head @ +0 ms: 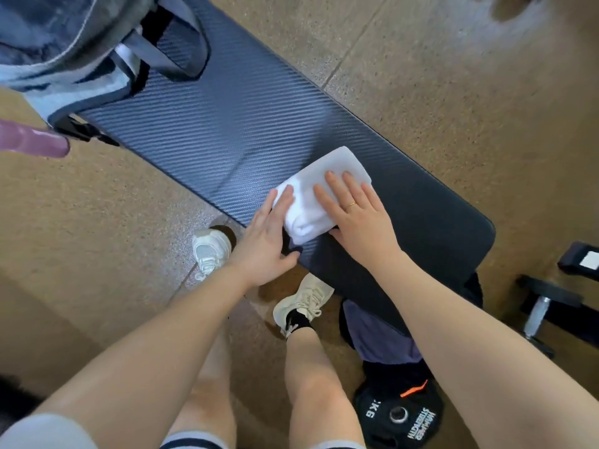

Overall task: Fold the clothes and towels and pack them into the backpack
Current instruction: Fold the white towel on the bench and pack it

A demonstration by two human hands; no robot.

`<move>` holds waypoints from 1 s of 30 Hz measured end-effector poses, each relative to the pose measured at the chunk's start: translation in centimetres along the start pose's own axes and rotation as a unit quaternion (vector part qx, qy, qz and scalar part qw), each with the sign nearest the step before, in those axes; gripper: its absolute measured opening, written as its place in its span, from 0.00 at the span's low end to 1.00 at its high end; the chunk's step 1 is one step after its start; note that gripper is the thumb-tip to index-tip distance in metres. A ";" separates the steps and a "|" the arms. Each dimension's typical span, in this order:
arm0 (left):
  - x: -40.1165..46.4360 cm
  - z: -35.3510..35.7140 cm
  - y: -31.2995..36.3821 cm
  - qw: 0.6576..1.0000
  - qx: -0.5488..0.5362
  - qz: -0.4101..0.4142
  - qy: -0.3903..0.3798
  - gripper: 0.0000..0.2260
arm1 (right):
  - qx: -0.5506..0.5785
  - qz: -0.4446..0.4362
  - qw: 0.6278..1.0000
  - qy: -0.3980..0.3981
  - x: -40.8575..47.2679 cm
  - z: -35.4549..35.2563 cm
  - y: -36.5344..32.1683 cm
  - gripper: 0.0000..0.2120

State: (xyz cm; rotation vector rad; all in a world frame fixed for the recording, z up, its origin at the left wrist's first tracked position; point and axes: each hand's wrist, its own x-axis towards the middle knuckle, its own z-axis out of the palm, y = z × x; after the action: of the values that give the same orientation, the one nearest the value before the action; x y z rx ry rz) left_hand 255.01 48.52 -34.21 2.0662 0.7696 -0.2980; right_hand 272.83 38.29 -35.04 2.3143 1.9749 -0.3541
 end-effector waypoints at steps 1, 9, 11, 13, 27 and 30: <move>0.0 -0.1 -0.2 1.000 -0.013 -0.004 0.001 0.43 | -0.007 -0.003 1.000 0.029 0.5 0.1 0.0 0.23; -2.6 -4.8 2.1 0.998 -0.051 0.009 0.033 0.42 | 0.280 0.016 0.956 -0.090 2.4 -7.1 -0.8 0.16; -3.9 -7.4 3.1 0.996 -0.052 0.017 0.073 0.35 | 0.380 0.053 0.909 -0.160 2.7 -10.5 -1.8 0.18; -5.5 -10.7 3.8 0.995 -0.059 -0.007 0.076 0.33 | 0.424 0.074 0.883 -0.188 3.6 -14.0 -3.4 0.18; -11.8 -36.8 -2.2 0.970 -0.086 -0.049 0.221 0.22 | 0.482 0.024 0.865 -0.138 19.9 -30.8 -20.9 0.30; -11.6 -40.5 -4.0 0.960 -0.126 -0.062 0.243 0.19 | 0.505 0.042 0.856 -0.107 23.9 -31.5 -23.4 0.20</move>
State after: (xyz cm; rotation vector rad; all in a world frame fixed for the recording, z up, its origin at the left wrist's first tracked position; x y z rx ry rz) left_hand 240.48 78.28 -7.92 1.8654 1.1693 0.2429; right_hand 257.16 71.77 -7.77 2.6163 1.7547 -1.9328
